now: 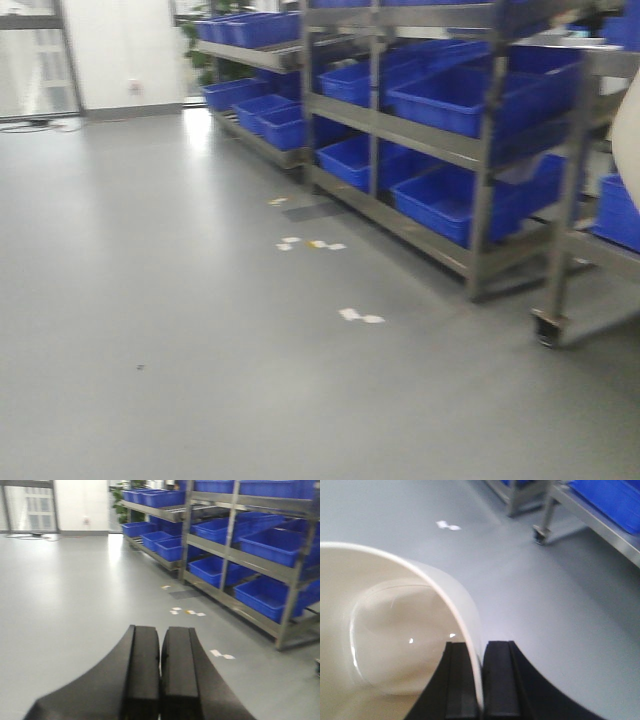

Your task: Move white bin to right shelf second layer

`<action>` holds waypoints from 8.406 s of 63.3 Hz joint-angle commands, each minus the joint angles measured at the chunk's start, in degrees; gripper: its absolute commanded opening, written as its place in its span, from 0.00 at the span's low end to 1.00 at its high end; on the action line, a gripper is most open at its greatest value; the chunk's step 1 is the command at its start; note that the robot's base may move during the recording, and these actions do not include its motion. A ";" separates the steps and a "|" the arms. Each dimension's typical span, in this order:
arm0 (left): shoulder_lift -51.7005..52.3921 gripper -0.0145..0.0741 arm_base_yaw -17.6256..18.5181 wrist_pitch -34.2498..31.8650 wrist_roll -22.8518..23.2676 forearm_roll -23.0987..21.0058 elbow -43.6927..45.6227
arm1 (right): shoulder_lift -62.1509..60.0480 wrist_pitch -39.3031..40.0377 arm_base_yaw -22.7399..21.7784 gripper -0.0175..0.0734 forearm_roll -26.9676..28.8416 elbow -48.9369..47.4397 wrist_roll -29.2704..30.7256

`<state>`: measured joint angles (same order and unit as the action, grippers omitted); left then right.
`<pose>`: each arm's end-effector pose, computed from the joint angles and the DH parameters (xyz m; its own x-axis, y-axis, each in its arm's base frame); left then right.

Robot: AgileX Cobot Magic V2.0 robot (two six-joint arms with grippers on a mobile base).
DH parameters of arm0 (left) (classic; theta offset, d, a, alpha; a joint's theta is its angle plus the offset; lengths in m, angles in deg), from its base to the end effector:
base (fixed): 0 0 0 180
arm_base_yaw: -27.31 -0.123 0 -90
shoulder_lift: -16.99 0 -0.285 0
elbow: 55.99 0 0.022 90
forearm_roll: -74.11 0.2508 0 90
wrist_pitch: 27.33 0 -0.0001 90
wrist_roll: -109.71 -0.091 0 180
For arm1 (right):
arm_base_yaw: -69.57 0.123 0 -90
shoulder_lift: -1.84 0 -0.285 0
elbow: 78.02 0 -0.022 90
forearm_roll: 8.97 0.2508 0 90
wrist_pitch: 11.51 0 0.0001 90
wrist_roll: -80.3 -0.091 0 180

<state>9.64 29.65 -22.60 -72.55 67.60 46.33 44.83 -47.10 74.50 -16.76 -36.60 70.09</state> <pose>0.0562 -0.0032 0.2034 0.0010 -0.0738 -0.9973 0.0504 0.9960 -0.0737 0.1179 0.0030 0.3186 -0.4944 0.0247 -0.8689 0.0159 0.9997 0.0194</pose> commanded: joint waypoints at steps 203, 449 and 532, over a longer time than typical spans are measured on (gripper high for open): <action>1.15 0.26 -0.02 -5.07 0.30 -0.05 -1.61 | -0.25 5.16 -0.44 0.25 -0.63 -1.69 0.21; 1.15 0.26 -0.39 -4.73 0.30 -0.05 -1.61 | -0.23 5.16 -0.44 0.25 -0.63 -1.69 0.21; 1.15 0.26 -0.02 -4.73 0.30 -0.05 -1.61 | -0.23 5.16 -0.44 0.25 -0.63 -1.69 0.21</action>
<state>9.64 30.26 -22.70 -72.55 67.60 46.33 44.79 -47.10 74.50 -16.76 -36.60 70.09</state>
